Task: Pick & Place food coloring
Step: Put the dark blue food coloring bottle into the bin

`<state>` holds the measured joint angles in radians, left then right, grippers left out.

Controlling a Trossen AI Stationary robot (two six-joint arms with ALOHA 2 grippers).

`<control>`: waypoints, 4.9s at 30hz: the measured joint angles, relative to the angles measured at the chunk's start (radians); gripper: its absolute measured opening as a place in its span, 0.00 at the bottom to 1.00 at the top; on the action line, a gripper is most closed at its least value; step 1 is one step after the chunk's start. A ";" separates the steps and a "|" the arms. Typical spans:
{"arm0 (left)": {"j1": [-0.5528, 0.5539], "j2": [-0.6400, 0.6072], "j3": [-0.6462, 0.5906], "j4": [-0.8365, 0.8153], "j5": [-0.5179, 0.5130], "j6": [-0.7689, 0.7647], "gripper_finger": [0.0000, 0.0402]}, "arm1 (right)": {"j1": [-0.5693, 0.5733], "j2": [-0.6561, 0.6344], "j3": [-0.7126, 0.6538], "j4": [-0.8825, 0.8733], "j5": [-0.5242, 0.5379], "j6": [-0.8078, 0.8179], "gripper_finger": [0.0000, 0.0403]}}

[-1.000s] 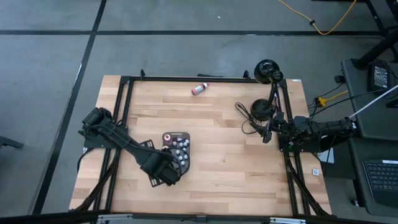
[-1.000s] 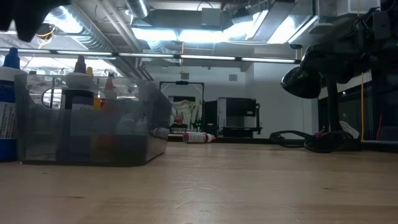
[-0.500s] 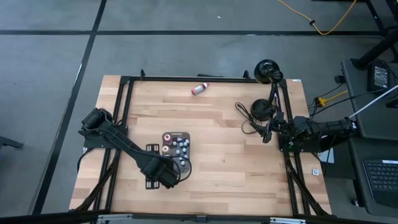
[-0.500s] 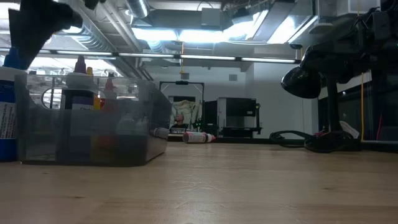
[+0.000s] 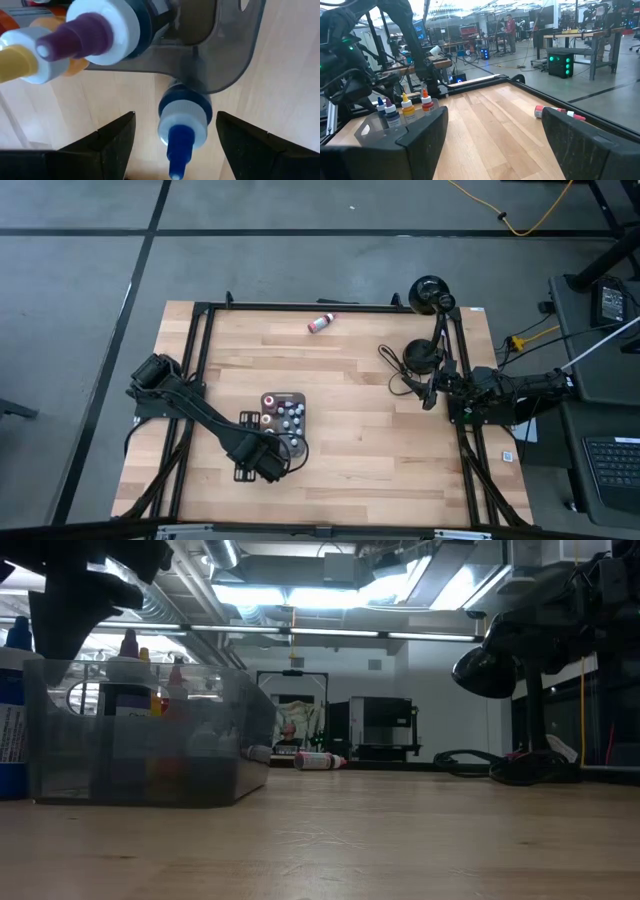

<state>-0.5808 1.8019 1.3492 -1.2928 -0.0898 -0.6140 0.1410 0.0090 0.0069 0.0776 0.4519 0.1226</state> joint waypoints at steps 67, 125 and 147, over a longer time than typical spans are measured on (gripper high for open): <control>0.212 0.149 0.623 -0.243 0.122 -0.072 0.29 | 0.000 0.000 0.000 0.000 0.000 0.000 0.80; 0.142 0.161 0.354 -0.105 0.086 -0.069 0.29 | 0.000 0.000 0.000 0.000 0.000 0.000 0.80; 0.119 0.158 0.289 -0.068 0.116 -0.072 0.45 | 0.000 0.000 0.000 0.000 0.000 0.000 0.80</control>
<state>-0.4614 1.9602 1.6382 -1.3605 0.0260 -0.6861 0.1406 0.0090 0.0068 0.0776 0.4519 0.1226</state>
